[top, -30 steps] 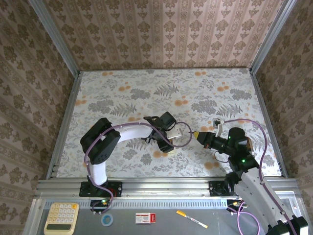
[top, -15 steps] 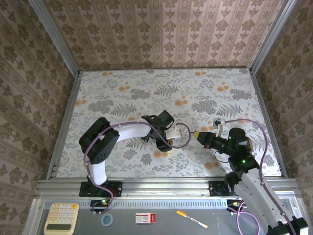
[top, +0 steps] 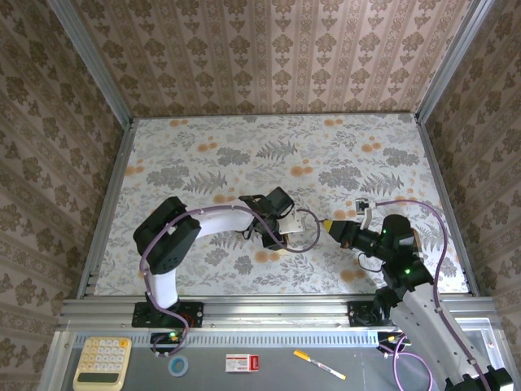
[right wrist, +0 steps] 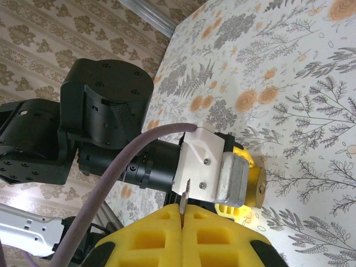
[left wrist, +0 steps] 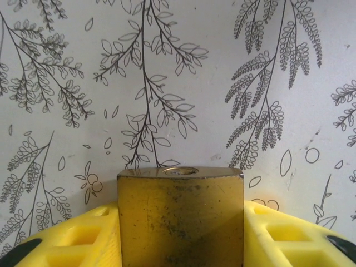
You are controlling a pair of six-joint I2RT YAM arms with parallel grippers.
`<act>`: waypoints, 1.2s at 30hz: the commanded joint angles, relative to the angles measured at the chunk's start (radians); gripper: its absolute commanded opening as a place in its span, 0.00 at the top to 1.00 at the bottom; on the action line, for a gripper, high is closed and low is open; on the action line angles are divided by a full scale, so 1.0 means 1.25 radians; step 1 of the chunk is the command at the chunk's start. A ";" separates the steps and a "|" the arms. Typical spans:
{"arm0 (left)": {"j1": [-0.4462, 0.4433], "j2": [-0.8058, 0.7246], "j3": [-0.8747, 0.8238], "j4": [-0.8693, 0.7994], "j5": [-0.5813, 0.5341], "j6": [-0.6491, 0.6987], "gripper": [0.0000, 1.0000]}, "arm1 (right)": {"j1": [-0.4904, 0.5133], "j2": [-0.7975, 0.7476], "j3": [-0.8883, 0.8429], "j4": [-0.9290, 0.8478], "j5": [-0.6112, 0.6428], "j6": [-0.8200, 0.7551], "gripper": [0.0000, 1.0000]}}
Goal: Unlock with the key
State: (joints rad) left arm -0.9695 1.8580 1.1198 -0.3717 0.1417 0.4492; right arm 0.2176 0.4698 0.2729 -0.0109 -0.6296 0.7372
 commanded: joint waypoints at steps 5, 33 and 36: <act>-0.017 -0.025 -0.105 0.127 -0.007 0.004 0.68 | -0.007 -0.018 0.004 -0.049 0.004 0.006 1.00; -0.109 -0.523 -0.277 0.300 0.036 0.341 0.85 | 0.198 -0.067 -0.117 0.250 -0.021 0.154 1.00; -0.113 -0.528 -0.250 0.262 0.043 0.386 0.86 | 0.201 -0.076 -0.129 0.261 -0.020 0.157 1.00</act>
State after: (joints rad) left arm -1.1057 1.2346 0.7429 -0.0231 0.1749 0.8299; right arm 0.4614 0.3962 0.1261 0.2680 -0.6834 0.9463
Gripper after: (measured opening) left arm 0.446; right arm 0.058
